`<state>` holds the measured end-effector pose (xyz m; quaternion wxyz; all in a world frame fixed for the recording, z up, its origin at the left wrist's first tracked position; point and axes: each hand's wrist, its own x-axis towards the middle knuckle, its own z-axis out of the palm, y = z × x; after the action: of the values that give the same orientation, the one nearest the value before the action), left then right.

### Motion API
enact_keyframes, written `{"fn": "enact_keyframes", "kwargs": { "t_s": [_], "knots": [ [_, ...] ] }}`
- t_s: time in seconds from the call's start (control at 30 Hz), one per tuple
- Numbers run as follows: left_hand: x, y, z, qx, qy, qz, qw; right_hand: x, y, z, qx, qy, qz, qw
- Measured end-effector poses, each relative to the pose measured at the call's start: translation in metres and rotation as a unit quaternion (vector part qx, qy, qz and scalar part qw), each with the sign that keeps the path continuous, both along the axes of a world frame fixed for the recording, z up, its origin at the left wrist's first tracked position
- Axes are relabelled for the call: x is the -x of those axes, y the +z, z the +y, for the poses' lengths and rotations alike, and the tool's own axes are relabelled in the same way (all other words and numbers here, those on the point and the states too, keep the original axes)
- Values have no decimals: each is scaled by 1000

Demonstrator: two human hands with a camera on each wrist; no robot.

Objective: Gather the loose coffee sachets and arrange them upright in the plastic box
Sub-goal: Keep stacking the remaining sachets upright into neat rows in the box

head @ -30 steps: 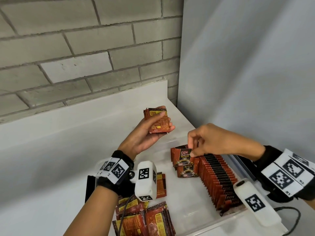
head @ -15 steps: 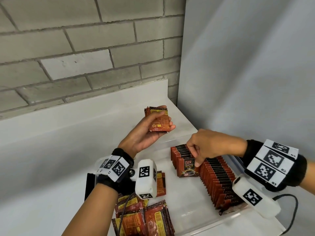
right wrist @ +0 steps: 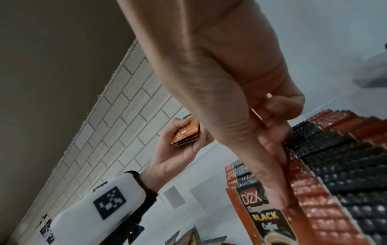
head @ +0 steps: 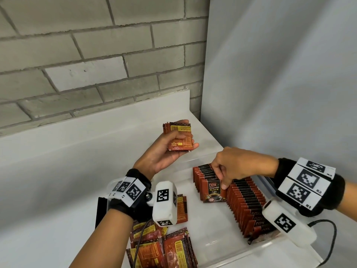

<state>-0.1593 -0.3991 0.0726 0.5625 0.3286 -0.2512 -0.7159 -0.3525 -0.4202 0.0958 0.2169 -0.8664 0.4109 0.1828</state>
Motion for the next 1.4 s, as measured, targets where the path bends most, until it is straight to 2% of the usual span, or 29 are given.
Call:
{"fn": "enact_keyframes", "kwargs": {
  "t_s": [0.37, 0.53, 0.63, 0.7, 1.0, 1.07, 1.2, 1.23, 1.3, 1.4],
  "knots": [
    [-2, -3, -2, 23, -4, -44, 999, 1, 2, -4, -21, -21, -16, 999],
    [-3, -5, -5, 44, -20, -58, 997, 3, 14, -12, -31, -91, -148, 984],
    [-4, -4, -4, 67, -34, -63, 995, 1, 17, -13, -69, -156, -279, 945],
    [-4, -4, -3, 78, -45, -69, 994, -1, 13, -13, -86, -190, -335, 919],
    [-4, -5, -3, 50, -24, -64, 996, -14, -3, -10, -169, -285, -493, 804],
    [-3, -4, -3, 39, -27, -62, 997, -15, -2, -9, -194, -302, -531, 767],
    [-2, -3, -4, 19, -19, -57, 998, -14, 7, -6, -228, -323, -635, 664],
    [-2, -3, -5, 12, -12, -52, 999, -14, 8, -6, -222, -323, -654, 647],
    [-2, -2, -5, 1, 4, -39, 999, -13, 9, -7, -188, -319, -673, 641],
    [-3, -2, -5, -6, 9, -19, 1000, -13, 6, -7, -123, -320, -655, 673]
  ]
}}
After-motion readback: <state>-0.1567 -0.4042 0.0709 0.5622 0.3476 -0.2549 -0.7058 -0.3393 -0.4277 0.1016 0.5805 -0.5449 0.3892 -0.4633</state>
